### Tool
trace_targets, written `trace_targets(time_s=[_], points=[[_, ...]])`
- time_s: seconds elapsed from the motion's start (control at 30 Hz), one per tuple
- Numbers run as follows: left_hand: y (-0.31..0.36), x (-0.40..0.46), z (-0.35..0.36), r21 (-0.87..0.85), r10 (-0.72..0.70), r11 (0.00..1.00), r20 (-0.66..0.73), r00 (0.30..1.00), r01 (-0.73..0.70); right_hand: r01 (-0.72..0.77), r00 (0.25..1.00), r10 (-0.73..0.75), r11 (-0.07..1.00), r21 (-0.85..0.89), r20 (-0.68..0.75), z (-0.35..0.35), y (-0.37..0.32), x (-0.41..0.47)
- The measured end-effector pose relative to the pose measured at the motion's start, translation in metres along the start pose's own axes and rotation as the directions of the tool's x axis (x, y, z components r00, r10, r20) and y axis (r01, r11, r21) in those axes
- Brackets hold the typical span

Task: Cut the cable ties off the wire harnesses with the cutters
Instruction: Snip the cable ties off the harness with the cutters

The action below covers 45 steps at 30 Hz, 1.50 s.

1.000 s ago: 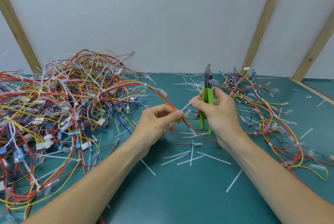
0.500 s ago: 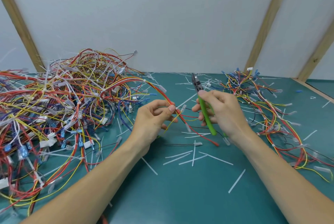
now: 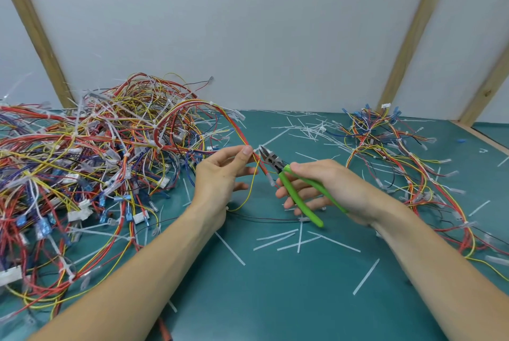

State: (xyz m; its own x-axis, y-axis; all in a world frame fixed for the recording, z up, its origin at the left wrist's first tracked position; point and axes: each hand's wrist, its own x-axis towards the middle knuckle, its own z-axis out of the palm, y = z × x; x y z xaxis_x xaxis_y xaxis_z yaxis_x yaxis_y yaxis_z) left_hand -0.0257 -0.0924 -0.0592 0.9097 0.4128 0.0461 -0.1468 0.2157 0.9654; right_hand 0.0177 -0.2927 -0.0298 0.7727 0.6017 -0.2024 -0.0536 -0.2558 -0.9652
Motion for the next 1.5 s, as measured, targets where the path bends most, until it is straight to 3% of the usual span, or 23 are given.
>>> trace_targets(time_s=[0.4, 1.03, 1.5], points=[[-0.001, 0.001, 0.000, -0.031, 0.017, 0.999, 0.032, 0.999, -0.016, 0.014, 0.999, -0.016, 0.998, -0.055, -0.028, 0.000, -0.001, -0.001], [-0.007, 0.002, 0.000, 0.094, 0.056, 0.993, 0.156, 0.986, -0.071, 0.089, 0.984, -0.124, 0.965, -0.248, -0.129, -0.002, 0.000, -0.002], [-0.010, 0.001, 0.002, 0.064, 0.076, 0.994, 0.129, 0.989, -0.085, 0.110, 0.975, -0.167, 0.938, -0.329, -0.147, 0.004, 0.001, -0.004]])
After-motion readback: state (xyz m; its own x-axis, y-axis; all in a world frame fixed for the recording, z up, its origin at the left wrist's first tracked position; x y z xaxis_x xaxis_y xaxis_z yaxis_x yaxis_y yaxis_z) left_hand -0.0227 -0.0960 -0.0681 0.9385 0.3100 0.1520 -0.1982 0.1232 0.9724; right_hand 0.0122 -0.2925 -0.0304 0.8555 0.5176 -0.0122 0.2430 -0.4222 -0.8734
